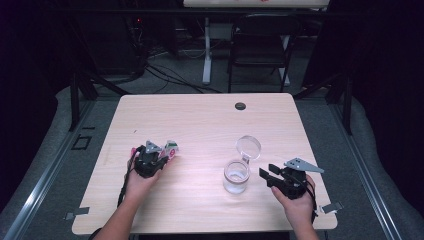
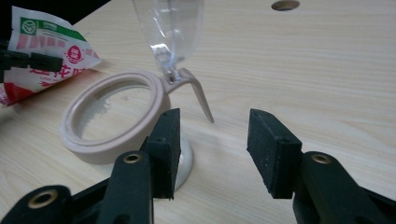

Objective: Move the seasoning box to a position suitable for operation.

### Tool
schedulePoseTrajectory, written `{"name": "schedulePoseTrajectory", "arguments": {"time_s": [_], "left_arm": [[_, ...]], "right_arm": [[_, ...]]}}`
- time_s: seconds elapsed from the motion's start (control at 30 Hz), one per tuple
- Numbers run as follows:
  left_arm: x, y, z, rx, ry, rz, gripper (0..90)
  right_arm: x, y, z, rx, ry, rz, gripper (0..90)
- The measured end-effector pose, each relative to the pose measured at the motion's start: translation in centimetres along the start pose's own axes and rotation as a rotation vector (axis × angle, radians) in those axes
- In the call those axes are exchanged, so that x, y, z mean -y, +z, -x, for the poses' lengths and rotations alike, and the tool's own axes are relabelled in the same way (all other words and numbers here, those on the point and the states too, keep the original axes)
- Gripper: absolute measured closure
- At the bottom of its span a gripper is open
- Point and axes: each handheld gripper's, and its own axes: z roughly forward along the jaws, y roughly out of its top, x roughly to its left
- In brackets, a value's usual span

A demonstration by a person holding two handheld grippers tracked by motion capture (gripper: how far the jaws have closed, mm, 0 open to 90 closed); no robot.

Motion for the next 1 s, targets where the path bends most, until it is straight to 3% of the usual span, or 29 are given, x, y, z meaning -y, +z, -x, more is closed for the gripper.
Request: {"name": "schedulePoseTrajectory", "arguments": {"time_s": [0.33, 0.53, 0.73, 1.0], "left_arm": [[0.3, -1.5, -0.3, 0.008, -0.029, 0.053, 88.7], [0.5, -2.6, -0.6, 0.001, -0.038, 0.084, 88.8], [0.8, -3.8, -1.4, 0.002, -0.071, 0.122, 89.0], [1.1, -4.8, -2.3, 0.004, -0.116, 0.151, 89.2]], "right_arm": [[-1.2, -0.4, -1.6, -0.031, -0.065, 0.035, 53.3], [-1.3, -0.1, -1.8, -0.043, -0.070, 0.046, 52.8], [-1.3, 0.3, -2.0, -0.056, -0.092, 0.043, 51.8], [-1.3, 0.5, -2.1, -0.070, -0.085, 0.042, 51.4]]}}
